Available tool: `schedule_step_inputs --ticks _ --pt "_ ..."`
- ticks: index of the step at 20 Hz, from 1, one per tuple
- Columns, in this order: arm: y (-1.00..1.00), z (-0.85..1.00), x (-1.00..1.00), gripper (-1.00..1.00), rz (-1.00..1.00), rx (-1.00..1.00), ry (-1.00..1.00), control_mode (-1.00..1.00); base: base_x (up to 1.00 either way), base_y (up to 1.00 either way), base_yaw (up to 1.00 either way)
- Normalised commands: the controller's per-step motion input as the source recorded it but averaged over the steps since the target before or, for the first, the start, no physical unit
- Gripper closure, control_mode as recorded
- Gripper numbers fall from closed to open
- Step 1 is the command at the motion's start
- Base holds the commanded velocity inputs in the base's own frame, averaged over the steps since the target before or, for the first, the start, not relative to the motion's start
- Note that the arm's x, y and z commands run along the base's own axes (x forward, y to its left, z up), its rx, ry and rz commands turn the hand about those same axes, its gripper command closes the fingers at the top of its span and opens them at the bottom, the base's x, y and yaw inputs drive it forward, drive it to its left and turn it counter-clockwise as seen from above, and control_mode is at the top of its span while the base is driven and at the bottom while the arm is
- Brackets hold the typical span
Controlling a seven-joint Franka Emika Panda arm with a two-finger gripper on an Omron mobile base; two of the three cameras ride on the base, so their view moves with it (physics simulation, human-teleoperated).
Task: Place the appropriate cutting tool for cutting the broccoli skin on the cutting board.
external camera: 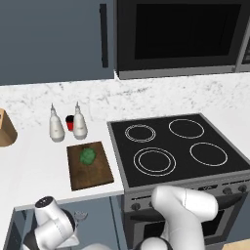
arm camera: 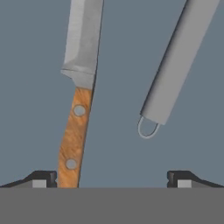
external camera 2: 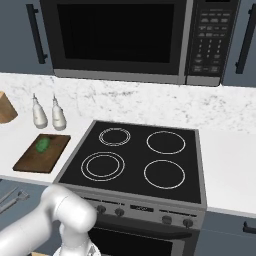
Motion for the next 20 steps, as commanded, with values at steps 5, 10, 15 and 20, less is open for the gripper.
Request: schedule_step_inputs --ticks 5,10,15,20 --pt "0.17 -0.06 0.16 -1.00 0.00 0.00 0.00 -1.00 0.00 0.00 0.00" --pt "0.17 -0.08 0.04 -1.00 0.00 0.01 0.00 -1.00 0.00 0.00 0.00" --pt "0.12 -0.13 0.00 -1.00 0.00 0.00 0.00 -1.00 0.00 0.00 0.00" --pt "0.21 -0.32 -0.02 -1.00 0.00 0.00 0.00 -1.00 0.00 0.00 0.00"
